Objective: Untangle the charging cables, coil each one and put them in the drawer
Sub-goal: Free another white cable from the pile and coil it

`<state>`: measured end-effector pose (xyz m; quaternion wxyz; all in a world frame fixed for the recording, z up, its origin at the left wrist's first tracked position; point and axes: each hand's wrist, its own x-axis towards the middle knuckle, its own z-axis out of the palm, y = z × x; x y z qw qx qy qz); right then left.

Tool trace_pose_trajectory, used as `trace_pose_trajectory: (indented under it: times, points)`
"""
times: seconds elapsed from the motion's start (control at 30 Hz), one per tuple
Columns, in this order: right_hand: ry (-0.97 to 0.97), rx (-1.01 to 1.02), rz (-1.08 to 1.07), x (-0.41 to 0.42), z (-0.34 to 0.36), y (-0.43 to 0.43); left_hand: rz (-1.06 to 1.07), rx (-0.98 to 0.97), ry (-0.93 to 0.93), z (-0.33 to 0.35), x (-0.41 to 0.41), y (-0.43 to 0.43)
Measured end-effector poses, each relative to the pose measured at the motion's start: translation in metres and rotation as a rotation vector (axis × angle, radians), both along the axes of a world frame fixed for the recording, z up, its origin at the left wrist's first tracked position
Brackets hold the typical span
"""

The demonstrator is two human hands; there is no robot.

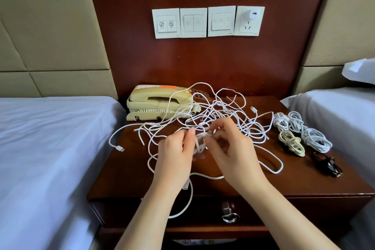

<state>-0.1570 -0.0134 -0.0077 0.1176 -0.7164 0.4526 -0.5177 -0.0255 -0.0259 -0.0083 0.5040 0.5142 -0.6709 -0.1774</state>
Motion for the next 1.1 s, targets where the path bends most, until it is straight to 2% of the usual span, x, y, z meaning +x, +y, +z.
trace_pose_trajectory:
  times: [0.13,0.37,0.43,0.6,0.87,1.1]
  points:
    - [-0.111,0.083,0.04,-0.001,0.002,0.0,0.029,0.016,0.074,0.005,-0.009,0.01]
    - [0.109,-0.045,0.018,0.003,-0.005,0.0,0.133,0.064,0.175,0.003,-0.013,0.01]
    - [0.159,-0.08,0.002,0.004,-0.006,-0.002,0.11,0.12,0.222,0.001,-0.013,0.008]
    - [0.181,-0.11,-0.014,0.0,-0.006,-0.008,-0.042,0.298,0.509,-0.002,-0.017,0.008]
    - [0.2,-0.112,0.01,0.002,-0.015,-0.009,-0.046,0.337,0.54,-0.006,-0.014,0.005]
    - [0.183,-0.165,-0.016,0.004,-0.019,-0.016,-0.055,0.426,0.736,-0.001,-0.018,0.003]
